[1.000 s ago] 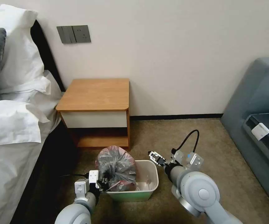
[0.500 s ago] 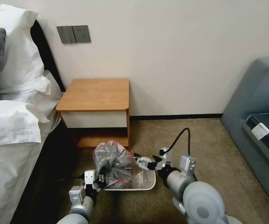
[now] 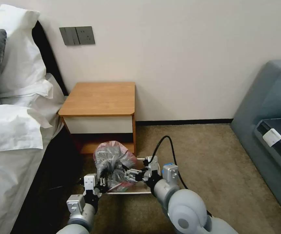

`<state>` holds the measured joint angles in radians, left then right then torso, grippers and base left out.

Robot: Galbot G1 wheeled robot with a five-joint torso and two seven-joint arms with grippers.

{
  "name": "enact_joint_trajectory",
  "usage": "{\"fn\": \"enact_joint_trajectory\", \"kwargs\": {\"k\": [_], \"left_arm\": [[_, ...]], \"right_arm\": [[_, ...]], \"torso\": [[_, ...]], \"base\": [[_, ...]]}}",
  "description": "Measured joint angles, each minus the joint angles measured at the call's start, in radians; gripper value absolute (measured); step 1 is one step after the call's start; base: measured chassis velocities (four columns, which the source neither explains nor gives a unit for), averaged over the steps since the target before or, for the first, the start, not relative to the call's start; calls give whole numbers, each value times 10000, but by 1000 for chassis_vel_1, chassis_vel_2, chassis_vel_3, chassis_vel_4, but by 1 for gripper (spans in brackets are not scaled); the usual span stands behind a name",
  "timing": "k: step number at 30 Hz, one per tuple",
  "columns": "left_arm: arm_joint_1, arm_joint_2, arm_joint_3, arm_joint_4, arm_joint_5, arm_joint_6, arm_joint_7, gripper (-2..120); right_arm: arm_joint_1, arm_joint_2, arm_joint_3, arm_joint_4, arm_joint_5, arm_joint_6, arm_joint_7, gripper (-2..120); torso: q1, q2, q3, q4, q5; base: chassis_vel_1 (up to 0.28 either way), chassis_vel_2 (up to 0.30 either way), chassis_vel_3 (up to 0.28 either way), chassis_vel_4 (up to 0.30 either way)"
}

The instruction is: Pick up the garbage bag from the table and place it over the trash can.

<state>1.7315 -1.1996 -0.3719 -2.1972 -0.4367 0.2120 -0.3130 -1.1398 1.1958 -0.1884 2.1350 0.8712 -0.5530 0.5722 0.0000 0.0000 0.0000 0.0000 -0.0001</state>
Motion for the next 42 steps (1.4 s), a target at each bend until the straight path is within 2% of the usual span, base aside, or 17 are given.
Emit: {"fn": "enact_joint_trajectory", "kwargs": {"k": [7, 10, 12, 13, 15, 17, 18, 20, 21, 23, 24, 27, 31, 33, 42], "left_arm": [[-57, 28, -52, -86, -10, -8, 47, 4], [-67, 13, -50, -100, -15, -8, 65, 4], [-66, 12, -50, -110, -17, -8, 70, 4], [-62, 12, -50, -119, -20, -8, 74, 4], [-61, 12, -51, -122, -24, -6, 76, 4], [-61, 8, -51, -130, -47, 9, 87, 4], [-61, 8, -51, -130, -47, 9, 87, 4], [-64, 3, -51, -137, -54, 18, 88, 4], [-64, 3, -51, -137, -54, 18, 88, 4], [-65, 3, -60, -149, -76, 25, 89, 4], [-65, 3, -60, -149, -76, 25, 89, 4], [-67, 0, -80, -149, -108, 34, 89, 4], [-67, -12, -82, -149, -135, 38, 87, 4], [-82, -40, -98, -134, -267, 52, 16, 4], [-160, -87, -309, 1, -610, 86, -199, 4]], "right_arm": [[348, 260, 10, -473, 441, 25, 111, 96], [459, 336, 12, -742, 282, 132, -120, 83], [471, 338, 11, -825, 131, 199, -280, 80], [472, 325, 9, -890, -4, 265, -432, 73], [472, 316, 6, -909, -51, 290, -487, 71], [461, 266, -20, -938, -138, 367, -641, 58], [461, 266, -20, -938, -138, 367, -641, 58], [451, 244, -42, -962, -220, 444, -714, 47], [451, 244, -42, -962, -220, 444, -714, 47], [447, 222, -67, -964, -274, 509, -755, 36], [447, 222, -67, -964, -274, 509, -755, 36], [416, 186, -108, -898, -313, 587, -793, 21], [407, 164, -130, -859, -364, 650, -811, 13], [385, 92, -167, -732, -512, 728, -836, 0], [259, -433, -49, 256, -458, 729, -785, 0]], "torso": [[0, 0, 0, 0, 0], [0, 0, 0, 0, 1], [0, 0, 0, 0, 1], [0, 0, 0, 0, 1], [0, 0, 0, 0, 2], [0, 0, 0, 0, 1], [0, 0, 0, 0, 1], [0, 0, 0, 0, 1], [0, 0, 0, 0, 1], [0, 0, 0, 0, 2], [0, 0, 0, 0, 2], [0, 0, 0, 0, 1], [0, 0, 0, 0, 1], [0, 0, 0, 0, 2], [0, 0, 0, 0, 1]], "base": [[0, 0, 0, 0], [0, 0, 0, 0], [0, 0, 0, 0], [0, 0, 0, 0], [0, 0, 0, 0], [0, 0, 0, 0], [0, 0, 0, 0], [0, 0, 0, 0], [0, 0, 0, 0], [0, 0, 0, 0], [0, 0, 0, 0], [0, 0, 0, 0], [0, 0, 0, 0], [0, 0, 0, 0], [0, 0, 0, 0]]}}
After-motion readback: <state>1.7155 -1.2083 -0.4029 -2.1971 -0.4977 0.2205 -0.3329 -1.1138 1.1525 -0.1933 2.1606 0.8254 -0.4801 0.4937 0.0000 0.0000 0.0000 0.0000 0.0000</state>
